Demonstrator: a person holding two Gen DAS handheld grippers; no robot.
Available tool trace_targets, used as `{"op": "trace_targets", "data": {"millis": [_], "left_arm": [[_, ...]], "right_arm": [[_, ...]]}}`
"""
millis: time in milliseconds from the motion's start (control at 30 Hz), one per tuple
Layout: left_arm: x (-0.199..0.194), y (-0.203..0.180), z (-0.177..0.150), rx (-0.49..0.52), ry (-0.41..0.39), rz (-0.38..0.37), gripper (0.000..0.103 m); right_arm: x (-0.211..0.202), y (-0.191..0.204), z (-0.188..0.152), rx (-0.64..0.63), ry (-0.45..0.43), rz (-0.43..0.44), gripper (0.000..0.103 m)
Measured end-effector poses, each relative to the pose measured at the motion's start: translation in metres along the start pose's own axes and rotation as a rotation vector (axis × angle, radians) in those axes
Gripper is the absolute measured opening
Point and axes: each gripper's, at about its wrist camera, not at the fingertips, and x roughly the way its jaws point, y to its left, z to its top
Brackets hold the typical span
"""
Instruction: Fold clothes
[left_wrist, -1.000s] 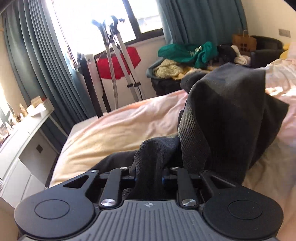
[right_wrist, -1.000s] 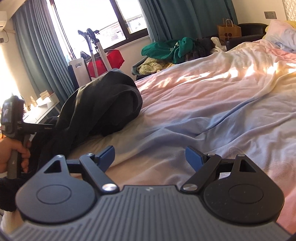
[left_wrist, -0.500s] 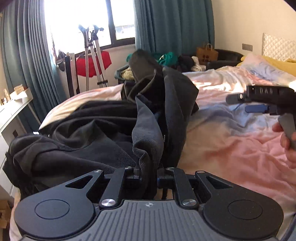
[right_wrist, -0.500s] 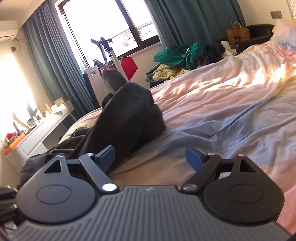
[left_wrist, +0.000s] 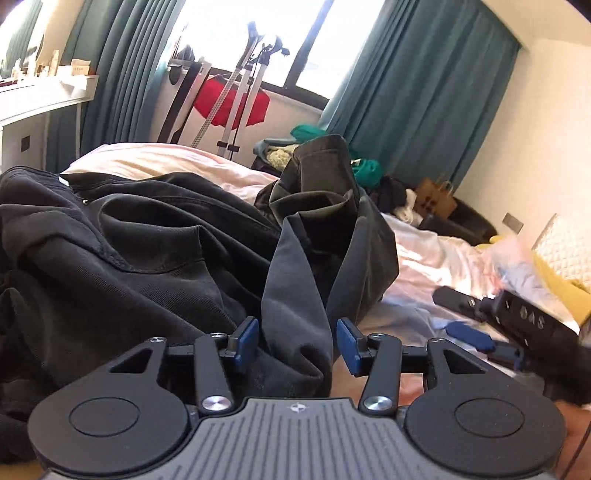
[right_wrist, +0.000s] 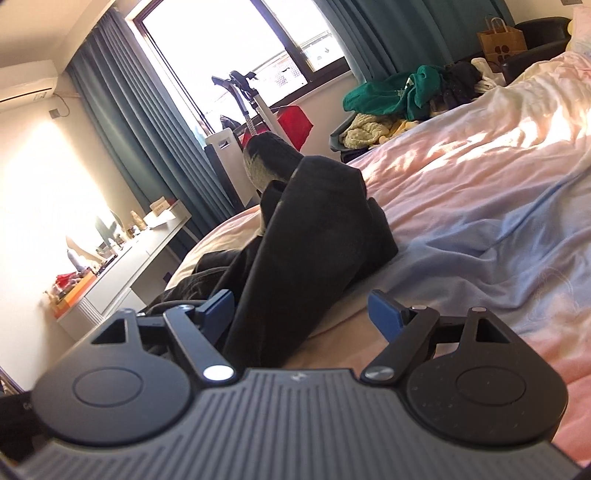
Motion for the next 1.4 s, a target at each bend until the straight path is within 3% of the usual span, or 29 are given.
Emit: {"op": "trace_targets", "data": {"millis": [167,267,300,367,467,533,600,700,833,1100,1233,1400], "left_arm": [[0.013,0.007,-0.005,0.038,-0.026,-0.029,0.045],[0.020,0.014,-0.009,0.042,-0.037,-0.042,0.027],[0.023,0.018,-0.009,0.027,-0.031,-0.045,0.017],[0.026,0.030,-0.007,-0.021,-0.025,-0.063,0.006],[0.027,0.043,-0.003,-0.083,-0.041,-0.124,0.003],[0.027,0.047,-0.002,-0.087,-0.055,-0.166,0.003],[0.028,0.050,-0.002,-0.088,-0.061,-0.200,0.002],[0.026,0.054,0.001,-0.084,-0.073,-0.246,0.002],[0.018,0.056,0.005,-0.078,-0.098,-0.289,0.002],[-0.003,0.039,0.001,0.025,-0.112,-0.303,0.002],[-0.010,0.023,-0.010,0.105,-0.081,-0.272,0.002],[-0.009,0.002,-0.024,0.204,-0.031,-0.200,0.003]], "right_arm": [[0.062,0.036,0.031,-0.112,0.039,0.012,0.083],[0.117,0.062,0.051,-0.223,0.048,-0.048,0.082],[0.136,0.070,0.058,-0.266,0.053,-0.077,0.080],[0.174,0.087,0.067,-0.383,0.053,-0.162,0.077],[0.225,0.101,0.071,-0.562,0.081,-0.346,0.067],[0.252,0.097,0.070,-0.590,0.178,-0.436,0.065],[0.258,0.096,0.066,-0.636,0.227,-0.497,0.039],[0.244,0.098,0.067,-0.637,0.243,-0.525,0.026],[0.191,0.102,0.072,-0.595,0.218,-0.509,0.020],[0.044,0.042,0.083,-0.235,0.089,-0.447,0.015],[-0.003,-0.022,0.054,0.009,0.124,-0.422,0.015],[-0.035,-0.083,0.016,0.291,0.150,-0.294,0.019]]}}
